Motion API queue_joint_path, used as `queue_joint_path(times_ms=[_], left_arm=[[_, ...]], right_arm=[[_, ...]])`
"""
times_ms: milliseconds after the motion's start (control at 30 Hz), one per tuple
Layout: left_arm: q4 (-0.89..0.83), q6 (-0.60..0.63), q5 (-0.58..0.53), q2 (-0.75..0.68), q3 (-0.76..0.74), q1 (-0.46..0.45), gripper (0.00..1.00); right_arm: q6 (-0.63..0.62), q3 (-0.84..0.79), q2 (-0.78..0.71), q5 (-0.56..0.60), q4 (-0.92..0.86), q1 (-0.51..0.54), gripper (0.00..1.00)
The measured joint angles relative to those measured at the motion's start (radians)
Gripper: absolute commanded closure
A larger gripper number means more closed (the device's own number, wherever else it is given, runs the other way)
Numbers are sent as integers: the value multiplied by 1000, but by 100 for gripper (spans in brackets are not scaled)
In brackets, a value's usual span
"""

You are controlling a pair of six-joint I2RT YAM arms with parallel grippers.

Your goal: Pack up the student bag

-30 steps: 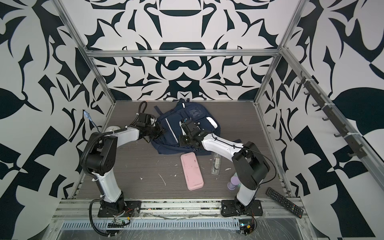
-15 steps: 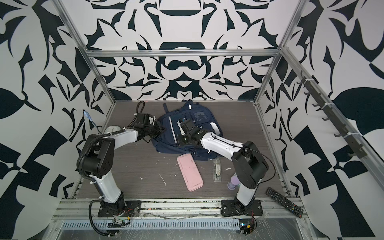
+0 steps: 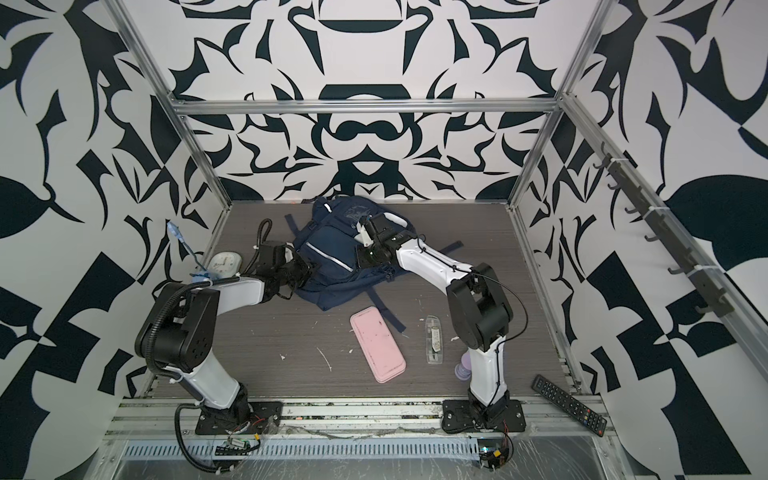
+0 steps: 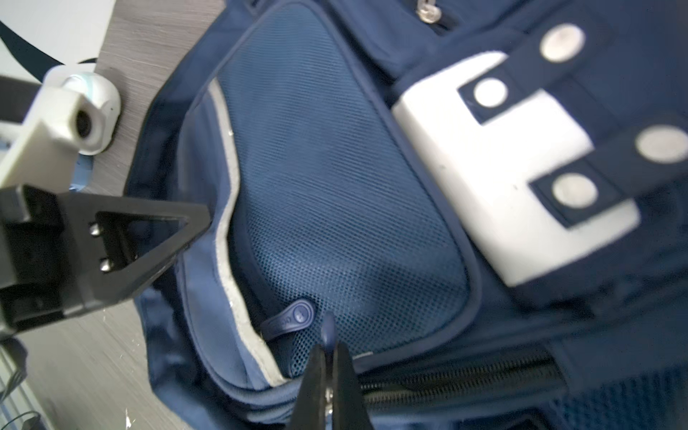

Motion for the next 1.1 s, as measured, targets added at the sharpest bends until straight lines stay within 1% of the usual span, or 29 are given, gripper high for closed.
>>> queue_joint_path(times_ms=[133, 300, 433, 667, 800, 900, 1000, 1100], left_arm=[[41, -59, 7, 0, -1, 0, 100], [62, -134, 43, 0, 32, -2, 100], [77, -171, 66, -10, 79, -9, 100], [70, -176, 78, -41, 151, -13, 100], [68, -179, 87, -42, 157, -8, 100], [35, -167, 94, -51, 157, 8, 100], [-35, -138, 104, -72, 165, 19, 96], [-79, -110, 108, -88, 172, 20, 89]], right_arm=[[-5, -23, -14, 11, 14, 0, 100], [-9, -185, -135, 28, 84, -3, 100], [-18, -230, -170, 22, 125, -11, 100], [-12, -273, -170, -62, 223, -27, 100], [7, -311, -170, -94, 287, -38, 100], [32, -342, -183, -139, 331, -60, 100], [57, -380, -222, -176, 356, -96, 100], [76, -384, -250, -201, 369, -121, 100]])
